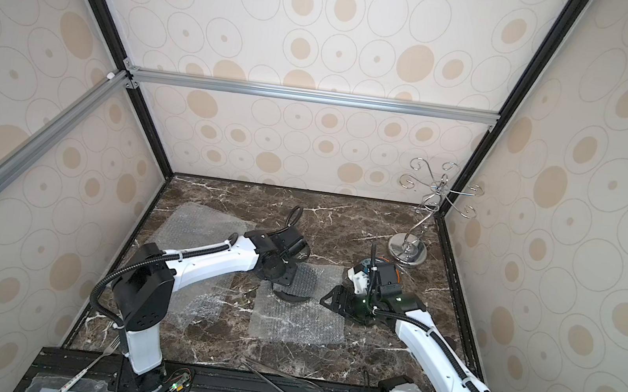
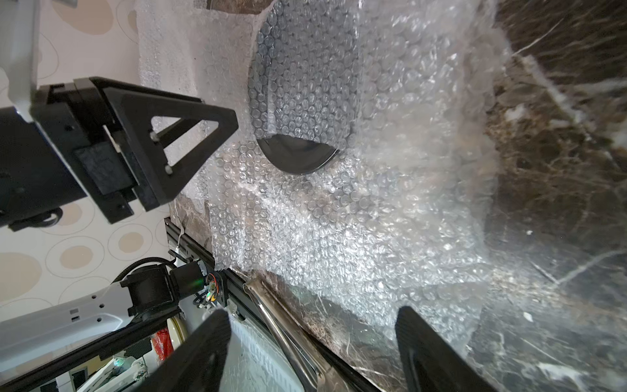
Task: Unpack dinner plates from bubble wrap
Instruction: Unwrap the bubble wrap at the center of the board.
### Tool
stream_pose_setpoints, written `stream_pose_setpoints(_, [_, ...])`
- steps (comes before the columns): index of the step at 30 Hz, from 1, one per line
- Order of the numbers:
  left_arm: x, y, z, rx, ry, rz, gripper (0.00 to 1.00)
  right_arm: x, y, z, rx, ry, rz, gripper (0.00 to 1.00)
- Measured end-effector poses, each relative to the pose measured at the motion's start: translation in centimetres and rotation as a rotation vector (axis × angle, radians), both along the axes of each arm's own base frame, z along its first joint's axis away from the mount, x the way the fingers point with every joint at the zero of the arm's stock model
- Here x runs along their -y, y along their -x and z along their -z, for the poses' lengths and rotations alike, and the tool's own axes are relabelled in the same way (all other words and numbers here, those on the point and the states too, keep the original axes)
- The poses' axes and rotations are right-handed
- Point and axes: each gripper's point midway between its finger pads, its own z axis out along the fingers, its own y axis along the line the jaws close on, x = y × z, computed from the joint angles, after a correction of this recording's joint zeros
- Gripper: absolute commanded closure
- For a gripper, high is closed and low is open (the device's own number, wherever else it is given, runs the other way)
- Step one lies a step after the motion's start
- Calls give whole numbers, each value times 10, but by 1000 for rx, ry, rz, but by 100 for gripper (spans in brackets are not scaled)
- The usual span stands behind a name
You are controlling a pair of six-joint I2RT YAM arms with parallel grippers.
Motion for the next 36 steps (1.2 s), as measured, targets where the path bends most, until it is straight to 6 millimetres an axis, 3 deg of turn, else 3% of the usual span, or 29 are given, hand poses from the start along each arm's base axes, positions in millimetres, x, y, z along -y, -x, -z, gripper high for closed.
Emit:
stream_pose_setpoints(5, [-1,0,10,-17,-22,7,57,0,0,0,3,2,-4,21])
stream_pose_setpoints(10, [-2,-1,10,-11,-36,14,83,0,-1,1,-1,0,-3,21])
stream_pose_setpoints(14, [-1,-5,7,0,-47,20,97,-1,-1,2,-6,-4,-5,21])
stream_pose_setpoints(26, [14,-23,-14,30,34,19,100,-3,3,1,-28,-21,-11,21])
stream_pose_setpoints(36, [21,-44,-38,18,277,-21,100,-12,13,-4,-34,-7,-66,22])
